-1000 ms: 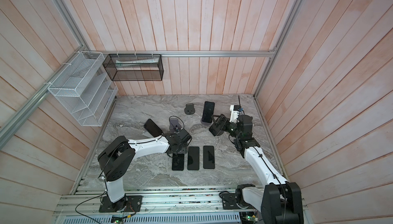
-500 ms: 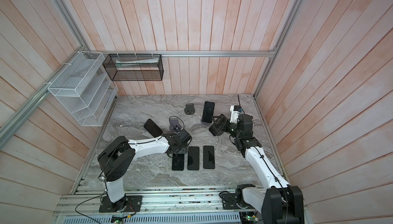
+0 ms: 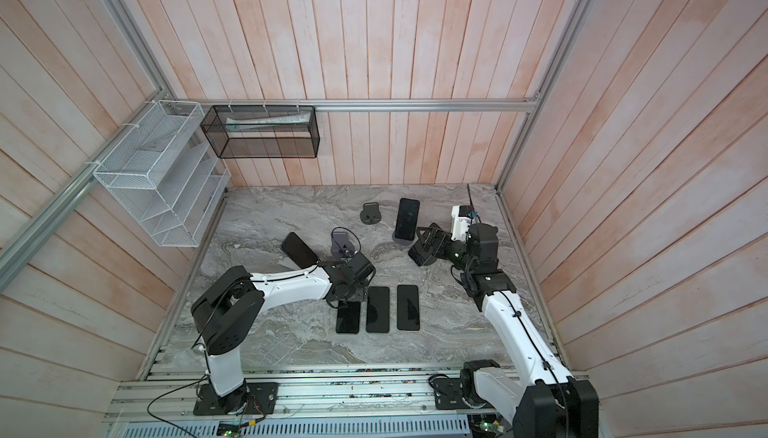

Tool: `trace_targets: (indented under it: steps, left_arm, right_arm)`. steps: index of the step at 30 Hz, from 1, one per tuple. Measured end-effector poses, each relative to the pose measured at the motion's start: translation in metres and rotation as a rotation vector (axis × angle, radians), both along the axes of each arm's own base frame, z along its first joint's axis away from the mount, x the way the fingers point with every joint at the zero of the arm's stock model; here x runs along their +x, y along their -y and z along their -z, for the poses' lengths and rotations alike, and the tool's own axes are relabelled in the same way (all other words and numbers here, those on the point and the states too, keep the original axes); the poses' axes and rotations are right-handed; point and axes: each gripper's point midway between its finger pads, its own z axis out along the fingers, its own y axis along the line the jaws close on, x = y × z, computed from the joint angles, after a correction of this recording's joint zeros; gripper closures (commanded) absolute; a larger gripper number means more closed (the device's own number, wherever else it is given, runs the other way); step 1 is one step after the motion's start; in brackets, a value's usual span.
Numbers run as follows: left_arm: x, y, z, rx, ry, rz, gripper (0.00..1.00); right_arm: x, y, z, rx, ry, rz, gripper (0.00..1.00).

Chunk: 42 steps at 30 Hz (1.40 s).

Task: Remove the phone from the phone stand
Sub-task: 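Open the left gripper to release the green phone and raise it, then draw the left arm back while the right gripper reaches toward the white stand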

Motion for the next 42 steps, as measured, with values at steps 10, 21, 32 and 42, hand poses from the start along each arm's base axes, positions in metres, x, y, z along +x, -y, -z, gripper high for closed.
trace_targets:
  steps: [10,21,32,42]
  left_arm:
    - [0.002,-0.003,-0.049,-0.028,0.050,0.042,0.13]
    - [0.034,-0.065,-0.121,-0.101,0.246,-0.135,1.00]
    - [0.013,-0.134,-0.119,-0.157,0.340,-0.392,0.94]
    - [0.008,-0.220,-0.174,-0.396,0.479,-0.649,0.86]
  right_arm:
    - [-0.002,0.000,-0.003,0.001,-0.002,0.000,0.12]
    - [-0.003,-0.001,-0.003,0.010,-0.015,0.001,0.19]
    - [-0.029,-0.096,0.017,-0.021,-0.065,-0.266,0.36]
    - [-0.062,-0.234,0.077,-0.132,-0.173,-0.511,1.00]
